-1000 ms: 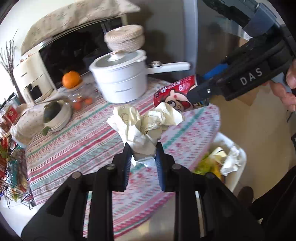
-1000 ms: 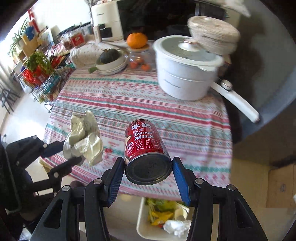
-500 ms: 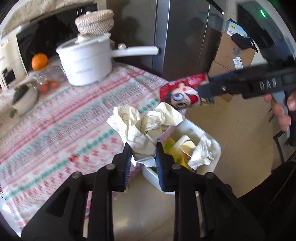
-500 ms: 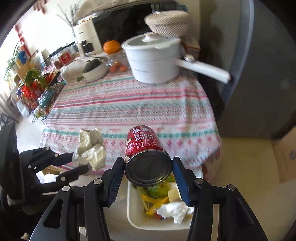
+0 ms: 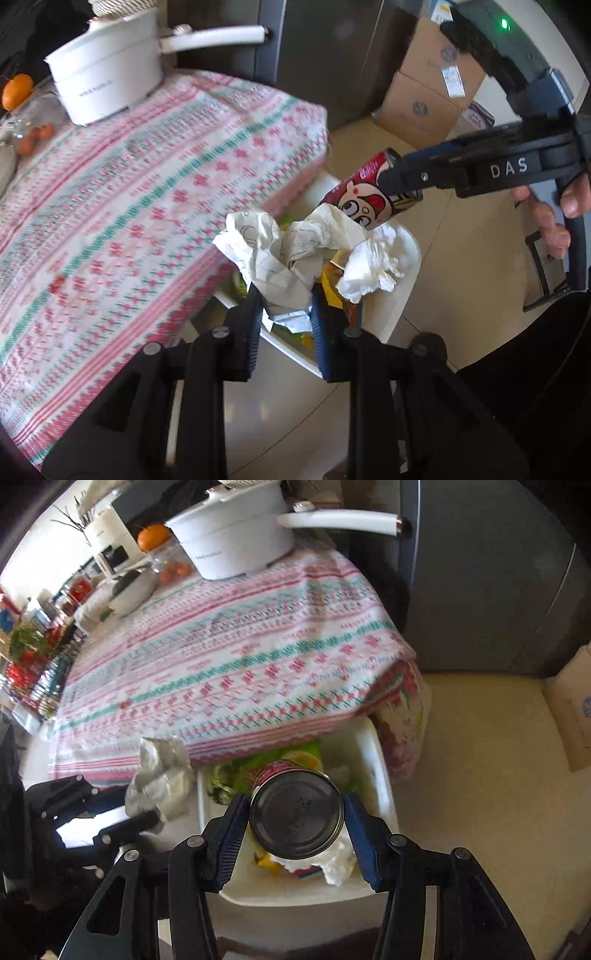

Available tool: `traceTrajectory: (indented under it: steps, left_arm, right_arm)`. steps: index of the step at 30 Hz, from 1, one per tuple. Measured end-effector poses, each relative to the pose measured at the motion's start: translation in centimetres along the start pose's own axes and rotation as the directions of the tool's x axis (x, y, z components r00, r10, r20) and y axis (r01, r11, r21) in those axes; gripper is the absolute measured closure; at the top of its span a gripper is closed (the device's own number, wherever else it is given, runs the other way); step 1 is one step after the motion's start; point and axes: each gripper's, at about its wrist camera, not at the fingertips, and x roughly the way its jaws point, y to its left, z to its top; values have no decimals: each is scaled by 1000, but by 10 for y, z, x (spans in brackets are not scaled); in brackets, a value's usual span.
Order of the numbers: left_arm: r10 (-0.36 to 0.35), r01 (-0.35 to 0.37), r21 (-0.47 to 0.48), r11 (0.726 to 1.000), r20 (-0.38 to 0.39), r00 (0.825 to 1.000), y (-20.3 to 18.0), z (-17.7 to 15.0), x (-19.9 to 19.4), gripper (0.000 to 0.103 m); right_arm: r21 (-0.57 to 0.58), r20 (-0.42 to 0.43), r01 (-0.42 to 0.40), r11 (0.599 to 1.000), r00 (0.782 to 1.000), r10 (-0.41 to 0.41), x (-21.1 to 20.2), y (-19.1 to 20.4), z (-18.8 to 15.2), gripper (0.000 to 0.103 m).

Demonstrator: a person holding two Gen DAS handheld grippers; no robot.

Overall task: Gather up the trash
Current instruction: 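Carry the can and napkin over the bin and open both grippers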

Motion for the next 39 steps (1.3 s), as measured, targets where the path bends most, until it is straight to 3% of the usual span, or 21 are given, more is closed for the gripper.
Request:
traceTrajectory:
  steps: [7,17,20,24,33,37,39]
  left_arm:
    - [-28,29,19,999,-60,998,-14,-7,26,76]
    - [-34,38,54,998,-79,996,-19,-14,39,73]
    - [-11,15,54,998,-79,997,-20,-12,40,66]
    - [4,-1,55,998,-62,998,-22,-7,36,47]
    - [9,-9,10,1000,-38,999,-12,-7,12,35]
    - [52,-52,-64,997,-8,999,-1,-5,-7,23]
    - [84,-83,-96,992,0,996,3,-6,-15,21]
  right_arm:
    - [23,-49,26,999,998,-25,16,-12,-10,49]
    - [61,-81,30,998,996,-25,24,-23,-14,49]
    - [80,-83,15,997,997,-8,26,-25,-13,48]
    - [97,-71,16,995,997,-9,22,-27,-11,41]
    - [140,-20,9,990,1000,-6,7,-36,-8,35]
    - [146,21,6,989,1000,-9,-6,-35,-7,34]
    - [140,49,5,990,999,-12,-14,-31,-8,33]
